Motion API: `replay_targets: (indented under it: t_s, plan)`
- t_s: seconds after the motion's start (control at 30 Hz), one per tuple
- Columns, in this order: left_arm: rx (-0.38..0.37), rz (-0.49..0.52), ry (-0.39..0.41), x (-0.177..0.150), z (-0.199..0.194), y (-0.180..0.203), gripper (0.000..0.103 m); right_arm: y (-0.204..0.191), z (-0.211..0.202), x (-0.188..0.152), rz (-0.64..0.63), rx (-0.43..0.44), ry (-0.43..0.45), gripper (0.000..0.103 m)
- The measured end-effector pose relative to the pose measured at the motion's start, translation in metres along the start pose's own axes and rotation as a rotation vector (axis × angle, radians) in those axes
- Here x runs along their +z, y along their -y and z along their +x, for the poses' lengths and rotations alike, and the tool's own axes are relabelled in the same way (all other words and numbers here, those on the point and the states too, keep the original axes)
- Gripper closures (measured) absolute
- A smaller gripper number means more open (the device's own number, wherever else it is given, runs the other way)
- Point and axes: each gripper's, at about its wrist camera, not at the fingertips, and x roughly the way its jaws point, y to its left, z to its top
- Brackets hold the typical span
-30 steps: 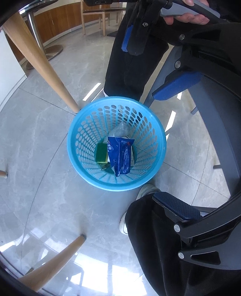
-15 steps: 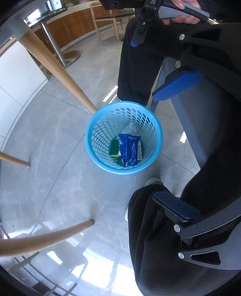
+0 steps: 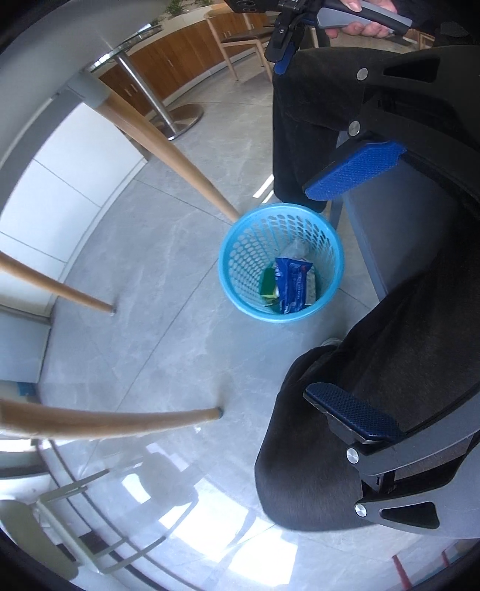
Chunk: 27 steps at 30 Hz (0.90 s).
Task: Collect trash
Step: 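Raise both tools back up toward the table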
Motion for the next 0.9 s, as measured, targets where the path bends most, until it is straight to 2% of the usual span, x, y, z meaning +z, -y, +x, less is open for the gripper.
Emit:
replay_targets:
  t_s: [0.3, 0.43, 0.57, 0.73, 0.9]
  plan:
    - [0.013, 0.022, 0.166, 0.001, -0.057, 0.004, 0.006, -0.014, -0.050, -0.001, -0.017, 0.022, 0.120, 0.009]
    - [0.038, 0.048, 0.253, 0.003, -0.079, 0.011, 0.006, -0.029, -0.084, -0.002, -0.073, -0.059, 0.259, 0.009]
    - [0.038, 0.063, 0.317, 0.009, -0.099, 0.014, 0.006, -0.038, -0.112, -0.003, -0.105, -0.087, 0.374, 0.009]
    - [0.033, 0.073, 0.369, 0.023, -0.120, 0.018, 0.006, -0.044, -0.136, 0.008, -0.125, -0.062, 0.430, 0.009]
    - [0.040, 0.127, 0.415, 0.043, -0.139, 0.032, 0.006, -0.062, -0.150, 0.022, -0.185, -0.040, 0.449, 0.009]
